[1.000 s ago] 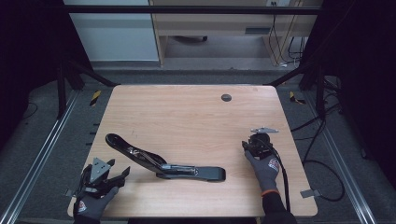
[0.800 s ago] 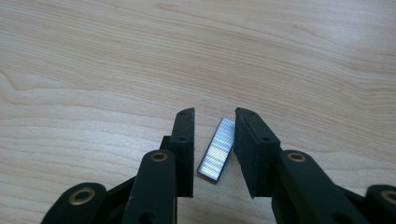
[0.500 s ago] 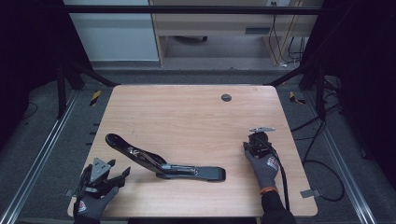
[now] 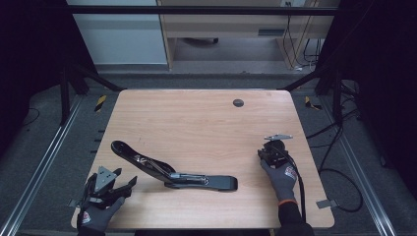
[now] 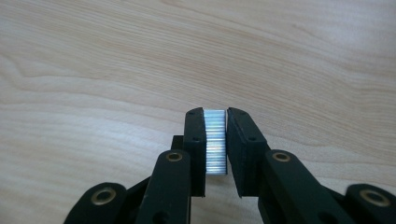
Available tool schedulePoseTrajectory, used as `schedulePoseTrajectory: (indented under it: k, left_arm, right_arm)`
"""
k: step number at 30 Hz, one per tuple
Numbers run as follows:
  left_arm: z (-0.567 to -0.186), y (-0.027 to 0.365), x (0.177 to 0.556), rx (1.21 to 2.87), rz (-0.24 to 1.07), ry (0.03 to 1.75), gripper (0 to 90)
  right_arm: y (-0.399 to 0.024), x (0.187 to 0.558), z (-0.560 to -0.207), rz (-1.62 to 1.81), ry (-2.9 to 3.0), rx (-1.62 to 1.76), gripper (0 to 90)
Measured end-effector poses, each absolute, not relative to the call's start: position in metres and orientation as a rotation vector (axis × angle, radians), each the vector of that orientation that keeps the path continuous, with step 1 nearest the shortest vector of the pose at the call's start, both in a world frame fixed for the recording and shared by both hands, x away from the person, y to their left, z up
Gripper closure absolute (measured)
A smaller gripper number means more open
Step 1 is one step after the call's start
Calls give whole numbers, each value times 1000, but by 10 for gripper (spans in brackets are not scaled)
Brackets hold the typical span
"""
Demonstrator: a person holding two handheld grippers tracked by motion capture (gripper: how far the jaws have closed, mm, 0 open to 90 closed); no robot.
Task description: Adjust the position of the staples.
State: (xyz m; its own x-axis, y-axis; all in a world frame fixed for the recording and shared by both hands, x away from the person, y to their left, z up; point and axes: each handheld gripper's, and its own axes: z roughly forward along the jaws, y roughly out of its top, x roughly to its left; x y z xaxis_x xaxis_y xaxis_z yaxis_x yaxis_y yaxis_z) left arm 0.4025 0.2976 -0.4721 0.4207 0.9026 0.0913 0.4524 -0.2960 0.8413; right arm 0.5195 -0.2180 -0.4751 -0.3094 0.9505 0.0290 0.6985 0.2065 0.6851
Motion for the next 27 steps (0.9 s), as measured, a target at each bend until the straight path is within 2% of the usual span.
schedulePoseTrajectory:
  k: [9,19,24,27]
  left_arm:
    - [-469,298,401,1892,772,1166,333]
    - [-470,299,401,1873,765,1187,248]
    - [-470,297,401,1875,776,1183,255]
    - [-469,297,400,1873,771,1182,305]
  right_arm:
    - [-227,489,-473,896,2178,1422,784]
    - [-225,462,-475,915,2242,1366,784]
    - [-226,446,-480,924,2286,1362,784]
    - [-225,444,-483,914,2298,1353,784]
